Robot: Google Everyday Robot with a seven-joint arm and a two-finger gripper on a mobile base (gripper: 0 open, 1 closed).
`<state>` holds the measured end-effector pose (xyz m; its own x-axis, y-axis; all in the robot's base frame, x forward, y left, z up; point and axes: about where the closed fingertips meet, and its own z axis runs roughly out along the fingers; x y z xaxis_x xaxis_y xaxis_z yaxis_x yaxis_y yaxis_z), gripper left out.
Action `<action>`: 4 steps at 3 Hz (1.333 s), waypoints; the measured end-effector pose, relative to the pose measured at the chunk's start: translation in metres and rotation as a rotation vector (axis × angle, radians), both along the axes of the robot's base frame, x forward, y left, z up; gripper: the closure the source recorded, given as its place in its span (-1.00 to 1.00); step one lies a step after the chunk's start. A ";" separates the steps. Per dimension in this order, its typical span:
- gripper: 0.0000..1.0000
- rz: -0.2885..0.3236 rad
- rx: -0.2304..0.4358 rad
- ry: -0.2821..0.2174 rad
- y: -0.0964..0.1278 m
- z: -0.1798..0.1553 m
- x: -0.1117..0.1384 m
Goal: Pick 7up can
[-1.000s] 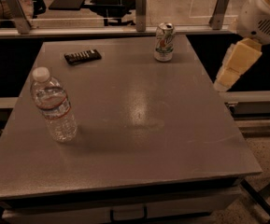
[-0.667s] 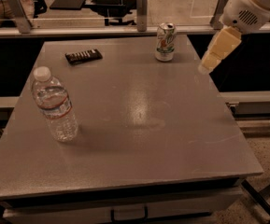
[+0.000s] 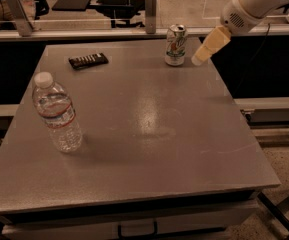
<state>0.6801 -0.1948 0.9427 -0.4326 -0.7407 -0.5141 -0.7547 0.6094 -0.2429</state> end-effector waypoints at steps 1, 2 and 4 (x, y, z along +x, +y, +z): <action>-1.00 -0.069 0.049 -0.028 0.004 -0.012 0.034; -1.00 -0.127 0.109 -0.040 0.012 -0.022 0.064; -1.00 -0.139 0.192 -0.046 0.040 -0.028 0.097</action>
Offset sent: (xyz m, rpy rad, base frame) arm 0.1022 0.0178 -0.0250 0.1953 -0.0610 -0.2067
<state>0.7771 -0.1544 0.9146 -0.4964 -0.5625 -0.6612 -0.6512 0.7449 -0.1449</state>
